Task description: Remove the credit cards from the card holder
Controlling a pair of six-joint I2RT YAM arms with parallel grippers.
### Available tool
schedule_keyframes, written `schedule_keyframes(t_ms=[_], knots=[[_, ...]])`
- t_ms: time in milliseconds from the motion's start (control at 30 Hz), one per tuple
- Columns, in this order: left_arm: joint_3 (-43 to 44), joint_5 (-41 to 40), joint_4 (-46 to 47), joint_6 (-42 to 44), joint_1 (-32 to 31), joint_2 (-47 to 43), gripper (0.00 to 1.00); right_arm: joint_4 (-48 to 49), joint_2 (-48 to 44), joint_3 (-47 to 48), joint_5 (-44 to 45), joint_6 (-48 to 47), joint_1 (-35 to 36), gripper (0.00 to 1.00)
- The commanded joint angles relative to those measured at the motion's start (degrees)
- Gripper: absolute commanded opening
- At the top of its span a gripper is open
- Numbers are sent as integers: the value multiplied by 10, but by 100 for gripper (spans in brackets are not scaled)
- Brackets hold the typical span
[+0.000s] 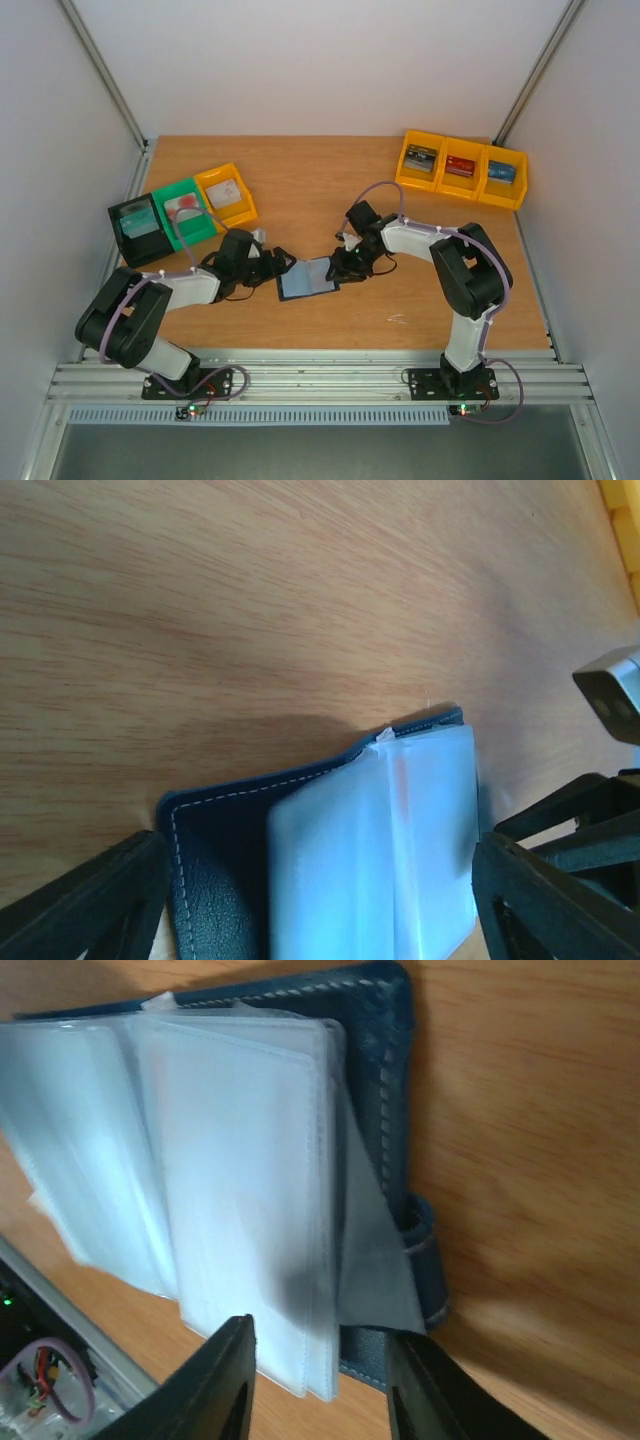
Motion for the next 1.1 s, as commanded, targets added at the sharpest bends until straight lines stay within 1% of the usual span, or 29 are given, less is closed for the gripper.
schedule_keyframes(t_ms=[0,233,267,433,533,600,633,667,767,833,867,933,967,1067], knots=[[-15,-5,-23,13,-5,33,80,67,20,0,-68,33,4,34],[-21,30,10,2,-9,31,58,131,43,11,-138,72,4,24],[-20,35,17,2,-10,31,55,137,43,12,-145,74,4,21],[-23,34,36,9,-18,29,52,167,31,13,-176,78,4,12],[-28,24,40,11,-20,30,51,169,21,23,-177,72,11,11],[-29,18,39,11,-21,32,49,139,25,40,-162,55,23,12],[-28,19,40,11,-21,33,48,124,28,48,-151,49,31,13],[-27,22,42,12,-23,36,47,112,31,54,-140,46,40,16],[-23,27,56,22,-33,39,43,99,36,63,-127,47,58,31],[-24,22,60,27,-38,39,38,96,34,64,-120,48,62,41],[-26,21,60,27,-38,39,34,96,32,63,-120,48,63,43],[-29,14,58,29,-38,37,23,89,25,63,-116,44,63,46],[-31,11,57,32,-38,35,20,83,21,64,-111,41,62,47],[-36,3,56,44,-38,33,12,53,12,73,-91,27,63,48]])
